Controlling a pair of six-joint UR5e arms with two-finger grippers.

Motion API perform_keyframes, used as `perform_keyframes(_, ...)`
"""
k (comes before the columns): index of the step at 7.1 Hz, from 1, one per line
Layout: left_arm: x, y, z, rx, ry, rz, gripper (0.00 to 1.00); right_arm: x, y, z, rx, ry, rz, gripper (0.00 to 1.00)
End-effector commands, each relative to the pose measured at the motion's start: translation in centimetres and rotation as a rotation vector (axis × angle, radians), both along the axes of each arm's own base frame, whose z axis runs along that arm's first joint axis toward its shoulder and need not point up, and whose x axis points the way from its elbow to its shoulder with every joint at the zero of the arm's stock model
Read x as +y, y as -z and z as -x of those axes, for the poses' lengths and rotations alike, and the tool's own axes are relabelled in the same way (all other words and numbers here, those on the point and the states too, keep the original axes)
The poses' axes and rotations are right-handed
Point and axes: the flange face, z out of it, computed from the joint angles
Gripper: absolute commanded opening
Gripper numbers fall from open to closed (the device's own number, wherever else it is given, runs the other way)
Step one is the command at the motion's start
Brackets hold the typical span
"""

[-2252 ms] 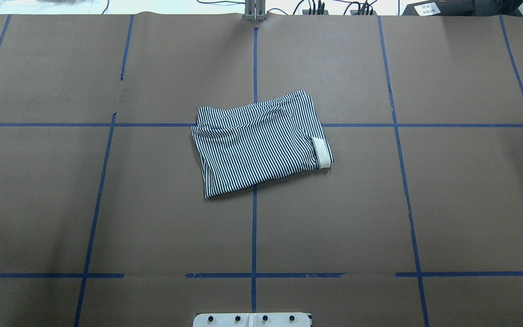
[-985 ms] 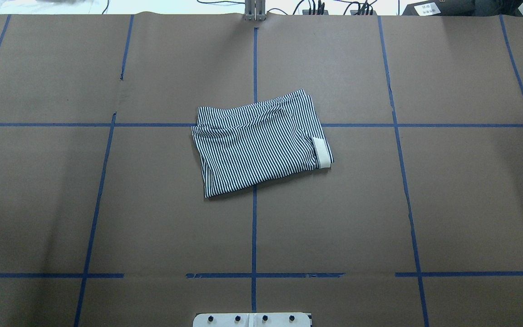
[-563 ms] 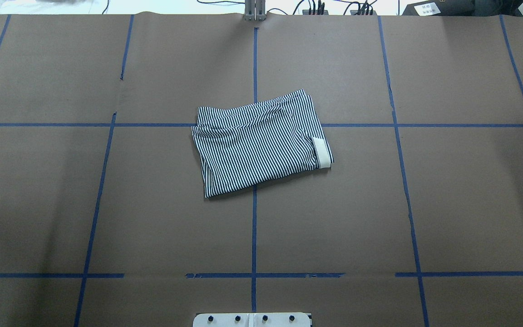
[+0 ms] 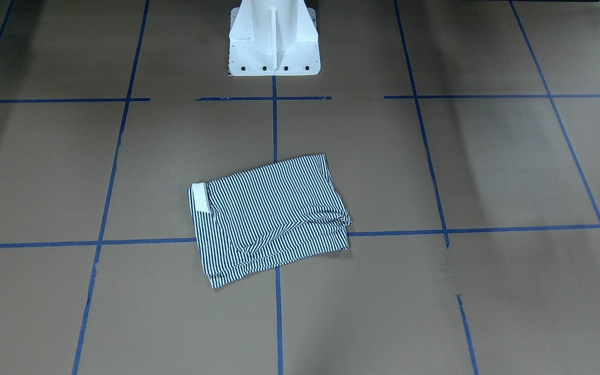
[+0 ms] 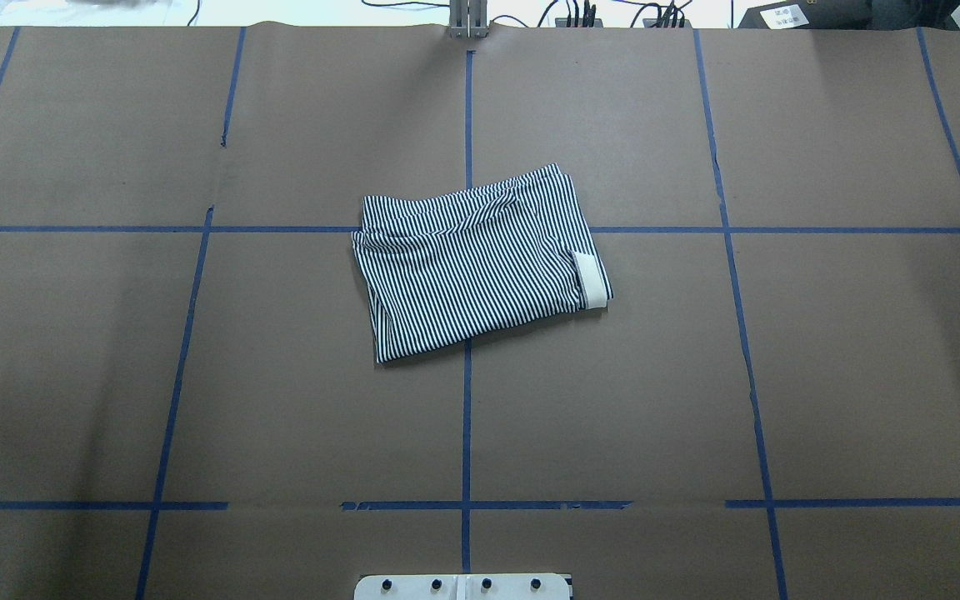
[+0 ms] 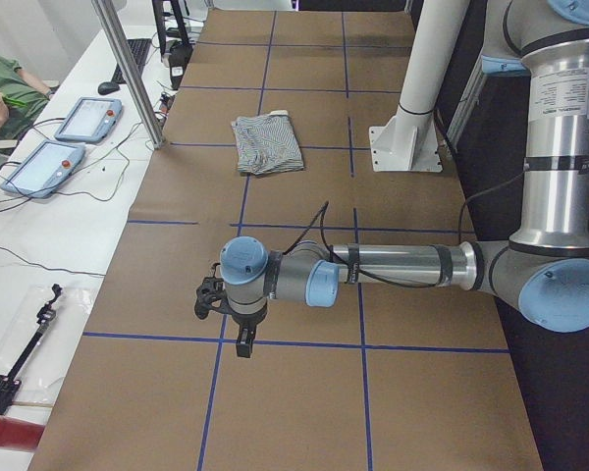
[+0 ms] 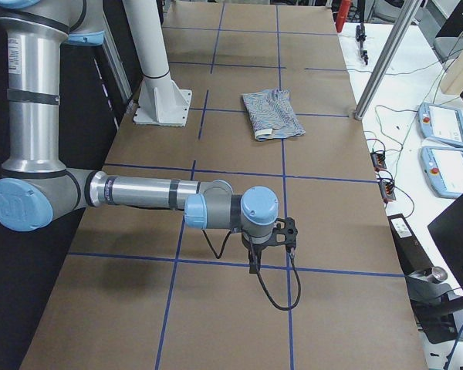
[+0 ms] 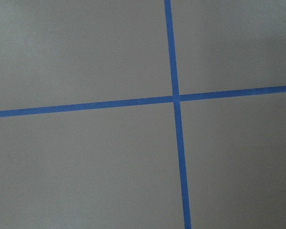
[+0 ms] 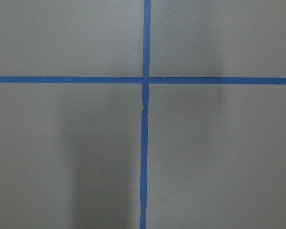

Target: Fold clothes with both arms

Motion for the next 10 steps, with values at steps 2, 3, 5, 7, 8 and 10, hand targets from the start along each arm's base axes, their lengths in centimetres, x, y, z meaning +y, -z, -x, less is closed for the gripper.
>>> perform_keyframes(2,-0.2,0.9,-0.1,0.002,-0.003,-0.02,1.0,0.5,-0.5,0.0,0.0,0.005,0.005,1.0)
perform_keyframes(3,-0.9,1.7,-0.1,0.001,-0.004,-0.037,1.0,0.6,-0.6,-0.1,0.0,0.004,0.007,1.0)
perform_keyframes(5,-1.5,2.3,-0.1,0.001,-0.004,-0.065,1.0,0.6,-0.7,-0.1,0.0,0.004,0.009,1.0)
perform_keyframes(7,-1.5,2.5,-0.1,0.005,-0.002,-0.072,1.0,0.7,-0.7,0.0,-0.002,0.004,0.01,1.0)
perform_keyframes(8,-1.5,2.5,-0.1,0.005,-0.002,-0.072,1.0,0.7,-0.7,0.0,-0.002,0.004,0.01,1.0)
perform_keyframes(10,-1.5,2.5,-0.1,0.005,-0.002,-0.072,1.0,0.6,-0.6,0.0,-0.003,0.004,0.007,1.0)
